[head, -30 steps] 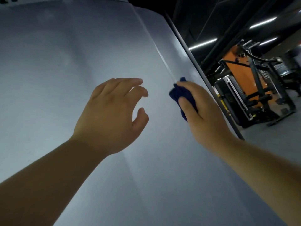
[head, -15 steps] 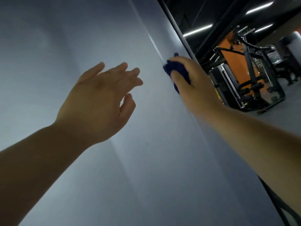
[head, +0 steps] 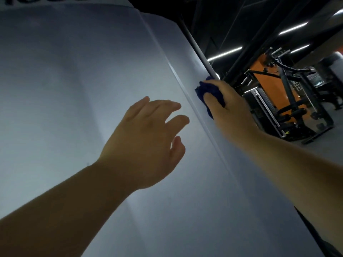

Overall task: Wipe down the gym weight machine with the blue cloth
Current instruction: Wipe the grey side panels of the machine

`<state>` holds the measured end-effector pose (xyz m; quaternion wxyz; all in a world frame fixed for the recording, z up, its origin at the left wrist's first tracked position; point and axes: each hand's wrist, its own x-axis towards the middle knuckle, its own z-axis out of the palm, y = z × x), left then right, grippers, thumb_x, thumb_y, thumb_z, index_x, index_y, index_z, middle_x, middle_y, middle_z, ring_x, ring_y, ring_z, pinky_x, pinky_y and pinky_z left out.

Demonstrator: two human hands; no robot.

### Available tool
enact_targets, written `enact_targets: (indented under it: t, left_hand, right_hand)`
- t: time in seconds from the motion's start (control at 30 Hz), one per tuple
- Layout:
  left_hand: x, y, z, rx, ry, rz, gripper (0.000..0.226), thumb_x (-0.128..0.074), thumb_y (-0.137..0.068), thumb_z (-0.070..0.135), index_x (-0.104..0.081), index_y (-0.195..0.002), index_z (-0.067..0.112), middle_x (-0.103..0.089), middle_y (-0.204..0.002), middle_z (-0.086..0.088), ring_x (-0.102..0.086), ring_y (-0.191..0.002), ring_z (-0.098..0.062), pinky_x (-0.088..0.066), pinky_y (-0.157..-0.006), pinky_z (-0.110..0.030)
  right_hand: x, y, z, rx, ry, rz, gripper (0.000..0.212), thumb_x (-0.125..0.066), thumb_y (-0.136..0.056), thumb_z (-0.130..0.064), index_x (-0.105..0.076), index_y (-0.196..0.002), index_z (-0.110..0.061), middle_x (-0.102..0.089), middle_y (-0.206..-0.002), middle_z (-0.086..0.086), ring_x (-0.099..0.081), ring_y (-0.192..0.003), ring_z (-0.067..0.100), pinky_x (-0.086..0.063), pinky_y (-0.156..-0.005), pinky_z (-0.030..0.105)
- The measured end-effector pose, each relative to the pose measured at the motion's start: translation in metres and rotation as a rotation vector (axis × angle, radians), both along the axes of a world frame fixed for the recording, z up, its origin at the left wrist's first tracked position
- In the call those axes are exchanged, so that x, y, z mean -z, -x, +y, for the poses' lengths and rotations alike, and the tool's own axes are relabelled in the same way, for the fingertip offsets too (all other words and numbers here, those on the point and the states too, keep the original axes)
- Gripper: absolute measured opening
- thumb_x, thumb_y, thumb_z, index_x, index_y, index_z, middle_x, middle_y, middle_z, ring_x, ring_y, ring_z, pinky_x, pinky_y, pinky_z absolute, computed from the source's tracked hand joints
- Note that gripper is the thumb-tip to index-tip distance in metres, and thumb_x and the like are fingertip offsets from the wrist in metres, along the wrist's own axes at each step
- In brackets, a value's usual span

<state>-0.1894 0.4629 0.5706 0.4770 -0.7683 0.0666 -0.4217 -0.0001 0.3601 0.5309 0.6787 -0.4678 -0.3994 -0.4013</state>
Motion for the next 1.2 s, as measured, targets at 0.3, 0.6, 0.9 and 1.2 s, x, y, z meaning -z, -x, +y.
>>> enact_targets:
  t: [0.3, 0.6, 0.9, 1.2]
  left_hand:
    - [0.003, -0.002, -0.003, 0.037, 0.008, -0.034, 0.045, -0.038, -0.087, 0.036, -0.066, -0.119, 0.021, -0.06, -0.133, -0.006, -0.058, -0.121, -0.029, -0.03, -0.111, -0.045]
    - [0.003, -0.003, -0.002, 0.084, 0.001, -0.05, 0.045, -0.039, -0.087, 0.036, -0.067, -0.117, 0.019, -0.062, -0.131, -0.007, -0.059, -0.116, -0.03, -0.028, -0.109, -0.042]
    - [0.004, -0.005, -0.003, 0.084, 0.003, -0.019, 0.044, -0.04, -0.086, 0.035, -0.068, -0.115, 0.016, -0.062, -0.131, -0.008, -0.06, -0.116, -0.033, -0.033, -0.108, -0.05]
    - [0.006, -0.004, -0.001, 0.148, -0.037, 0.1, 0.036, -0.048, -0.087, 0.033, -0.071, -0.108, 0.015, -0.066, -0.125, -0.005, -0.064, -0.111, -0.029, -0.045, -0.101, -0.053]
  right_hand:
    - [0.063, -0.009, -0.01, -0.172, -0.051, 0.239, 0.015, -0.054, -0.097, -0.029, -0.063, -0.109, -0.031, -0.061, -0.074, -0.013, -0.055, -0.059, -0.001, -0.042, -0.056, 0.016]
    - [0.031, -0.024, -0.01, -0.048, 0.003, 0.168, 0.024, -0.048, -0.1, -0.039, -0.054, -0.077, -0.036, -0.051, -0.051, -0.015, -0.048, -0.049, 0.001, -0.037, -0.055, 0.019]
    - [0.051, -0.015, -0.018, -0.116, 0.026, 0.316, 0.01, -0.052, -0.098, -0.031, -0.06, -0.092, -0.029, -0.058, -0.063, -0.015, -0.054, -0.055, 0.0, -0.041, -0.056, 0.022]
    - [0.076, -0.029, -0.013, -0.014, -0.039, 0.256, 0.034, -0.051, -0.1, -0.029, -0.049, -0.066, -0.024, -0.047, -0.047, -0.013, -0.043, -0.045, 0.003, -0.031, -0.054, 0.02]
